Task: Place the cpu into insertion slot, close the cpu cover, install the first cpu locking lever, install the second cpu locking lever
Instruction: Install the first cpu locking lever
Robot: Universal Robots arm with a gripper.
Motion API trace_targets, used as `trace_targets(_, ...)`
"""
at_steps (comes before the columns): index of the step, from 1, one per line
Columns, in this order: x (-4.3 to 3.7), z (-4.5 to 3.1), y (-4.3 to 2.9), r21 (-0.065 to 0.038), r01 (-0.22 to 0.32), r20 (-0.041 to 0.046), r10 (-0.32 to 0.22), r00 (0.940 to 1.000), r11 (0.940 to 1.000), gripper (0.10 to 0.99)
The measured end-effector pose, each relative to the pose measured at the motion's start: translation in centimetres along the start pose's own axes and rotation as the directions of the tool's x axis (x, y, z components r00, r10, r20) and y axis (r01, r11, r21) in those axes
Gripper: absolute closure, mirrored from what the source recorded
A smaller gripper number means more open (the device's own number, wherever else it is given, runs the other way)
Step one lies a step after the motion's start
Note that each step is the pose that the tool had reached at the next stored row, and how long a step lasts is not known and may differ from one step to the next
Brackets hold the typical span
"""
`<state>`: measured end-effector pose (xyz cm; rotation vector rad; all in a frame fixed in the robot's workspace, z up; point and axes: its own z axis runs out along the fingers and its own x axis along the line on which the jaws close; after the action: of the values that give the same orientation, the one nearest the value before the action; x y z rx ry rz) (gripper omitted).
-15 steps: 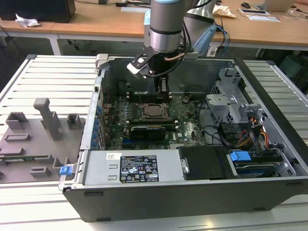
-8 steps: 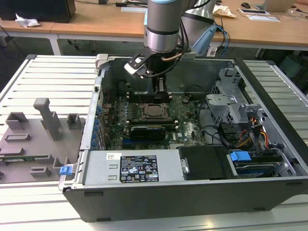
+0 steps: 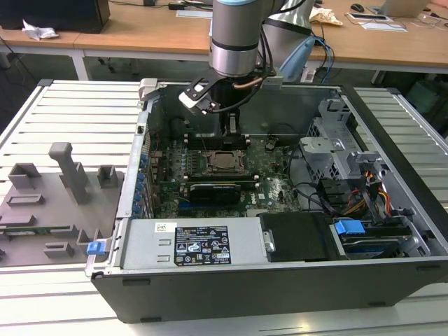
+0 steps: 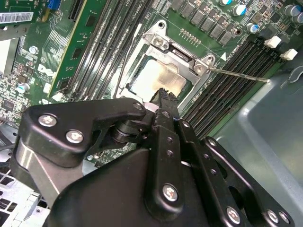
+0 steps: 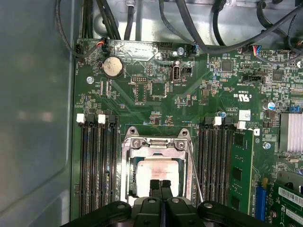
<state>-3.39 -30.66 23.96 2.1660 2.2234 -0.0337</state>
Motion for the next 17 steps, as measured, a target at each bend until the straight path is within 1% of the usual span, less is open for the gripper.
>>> trace_targets(5,-0.01,-0.11,0.0,0.0,0.0,0.0006,0.0,1.0,1.0,0.98)
trace_targets(9,-0.02,-0.54,0.0,0.0,0.0,0.0002,0.0,1.0,1.0,0.98)
trace_targets(17,-0.03,-0.71,0.08,0.002,0.0,0.0003,0.0,1.0,1.0,0.98)
